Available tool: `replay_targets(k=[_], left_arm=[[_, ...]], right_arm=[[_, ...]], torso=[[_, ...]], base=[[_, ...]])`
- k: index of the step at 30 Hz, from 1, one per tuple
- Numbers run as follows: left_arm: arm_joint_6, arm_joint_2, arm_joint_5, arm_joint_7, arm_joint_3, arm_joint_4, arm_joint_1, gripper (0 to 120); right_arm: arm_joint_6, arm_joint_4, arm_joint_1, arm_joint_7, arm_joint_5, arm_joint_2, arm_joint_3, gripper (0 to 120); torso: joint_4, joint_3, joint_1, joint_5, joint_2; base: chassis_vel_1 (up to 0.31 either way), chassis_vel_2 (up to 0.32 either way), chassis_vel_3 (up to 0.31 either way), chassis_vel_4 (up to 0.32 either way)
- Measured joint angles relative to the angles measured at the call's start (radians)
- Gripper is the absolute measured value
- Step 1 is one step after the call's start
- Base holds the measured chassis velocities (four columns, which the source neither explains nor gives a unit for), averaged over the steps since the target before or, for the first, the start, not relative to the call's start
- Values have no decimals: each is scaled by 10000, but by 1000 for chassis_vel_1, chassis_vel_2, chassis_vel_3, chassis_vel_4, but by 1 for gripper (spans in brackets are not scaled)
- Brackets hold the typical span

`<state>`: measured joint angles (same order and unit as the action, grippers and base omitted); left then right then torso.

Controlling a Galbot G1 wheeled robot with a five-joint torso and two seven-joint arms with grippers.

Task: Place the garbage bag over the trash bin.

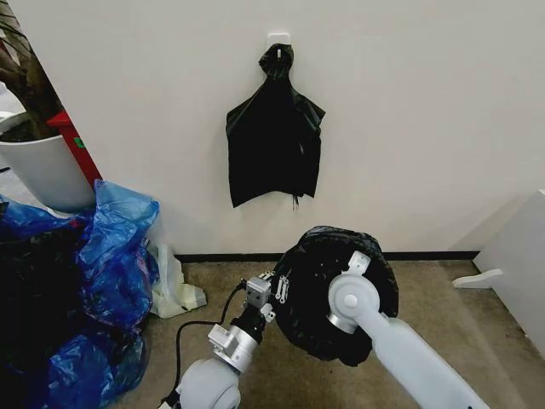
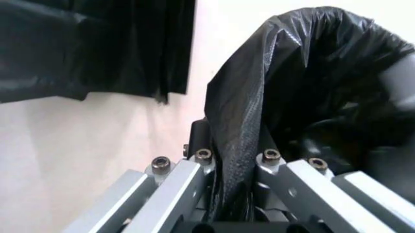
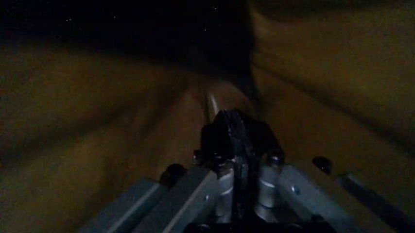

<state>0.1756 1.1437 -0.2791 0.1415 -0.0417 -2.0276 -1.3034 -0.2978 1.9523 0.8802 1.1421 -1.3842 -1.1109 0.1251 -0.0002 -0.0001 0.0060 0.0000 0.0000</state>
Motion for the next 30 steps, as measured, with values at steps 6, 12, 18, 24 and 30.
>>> replay_targets(k=[6,12,18,24,30], left_arm=[[-123,-6,5,110,-13,100,62,4],[-116,-79,121,3,-113,97,-113,4],[-4,-179,267,-176,-190,-29,-283,4],[7,-289,267,-346,-201,-230,-359,4],[25,-267,185,-331,-211,-164,-260,4]], right_arm=[[-94,380,91,-178,1,-75,316,0],[-93,202,-324,-193,-28,-324,477,0],[-95,-424,-659,-375,12,-662,489,0],[-167,-987,-749,-666,115,-878,358,0],[-191,-1099,-795,-711,175,-902,331,0]], torso=[[-3,0,0,0,0],[-1,0,0,-1,0],[0,1,0,-1,0],[-2,2,0,0,0],[-1,2,0,0,0]], base=[[0,0,0,0],[0,0,0,0],[0,0,0,0],[0,0,0,0],[0,0,0,0]])
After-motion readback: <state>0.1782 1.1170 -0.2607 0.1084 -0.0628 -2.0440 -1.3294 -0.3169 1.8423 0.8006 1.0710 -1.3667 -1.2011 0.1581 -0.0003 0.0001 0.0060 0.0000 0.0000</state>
